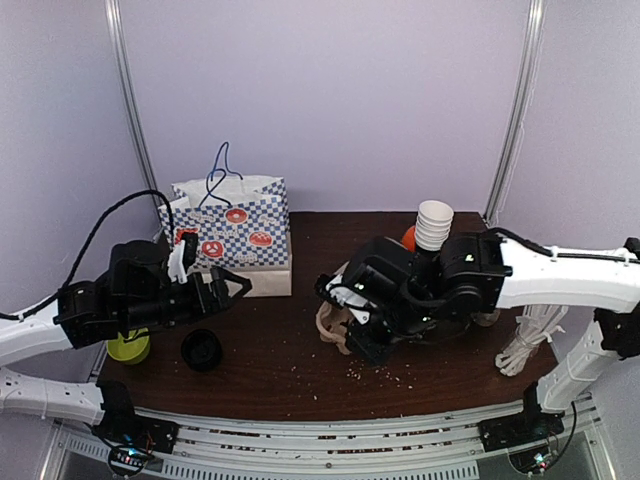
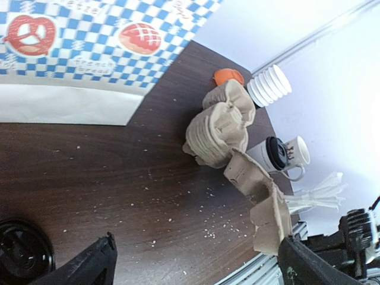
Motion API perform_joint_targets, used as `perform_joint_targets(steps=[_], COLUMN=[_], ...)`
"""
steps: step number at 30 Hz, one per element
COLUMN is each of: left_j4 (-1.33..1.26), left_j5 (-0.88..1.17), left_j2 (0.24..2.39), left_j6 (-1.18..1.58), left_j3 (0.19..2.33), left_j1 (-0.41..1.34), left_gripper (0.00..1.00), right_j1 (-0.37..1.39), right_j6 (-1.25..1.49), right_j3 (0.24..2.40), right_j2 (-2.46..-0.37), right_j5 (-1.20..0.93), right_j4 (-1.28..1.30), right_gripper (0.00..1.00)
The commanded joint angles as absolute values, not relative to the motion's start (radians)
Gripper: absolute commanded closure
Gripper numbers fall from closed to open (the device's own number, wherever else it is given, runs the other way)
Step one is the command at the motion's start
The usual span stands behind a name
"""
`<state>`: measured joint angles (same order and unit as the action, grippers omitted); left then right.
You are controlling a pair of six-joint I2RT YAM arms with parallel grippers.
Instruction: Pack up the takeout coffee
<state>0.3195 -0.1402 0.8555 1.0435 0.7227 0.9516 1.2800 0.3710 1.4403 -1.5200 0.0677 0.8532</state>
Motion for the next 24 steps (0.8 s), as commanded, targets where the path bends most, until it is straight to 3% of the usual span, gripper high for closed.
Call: perform_joint_targets(steps=[1,15,20,24], left_j4=[0.418,0.420,0.428,0.428], left_j5=[-0.287,-0.334,-0.343,-0.353], left_j2=[0.774,0.762,0.759,0.750], left_j6=[1.112,1.099,1.101,1.097], left_j3=[0.658,0.613,0.600,0.593], left_j1=[0.950,0.950,0.950,0.950], left_gripper=[0.02,0.02,0.02,0.02], right_j1=[1.298,1.320,1.323,1.323], right_j6=[0.486,0.678,0.678,0.643], right_j3=[1.378,1.340,1.364,1.365], right_j2=[-1.610,-1.886,-1.895,-1.805], right_j5=[0.112,0.091,0.047,0.039], right_j4=[0.717,0.487,0.478,0.518], right_gripper=[1.00,0.99,0.66,0.49])
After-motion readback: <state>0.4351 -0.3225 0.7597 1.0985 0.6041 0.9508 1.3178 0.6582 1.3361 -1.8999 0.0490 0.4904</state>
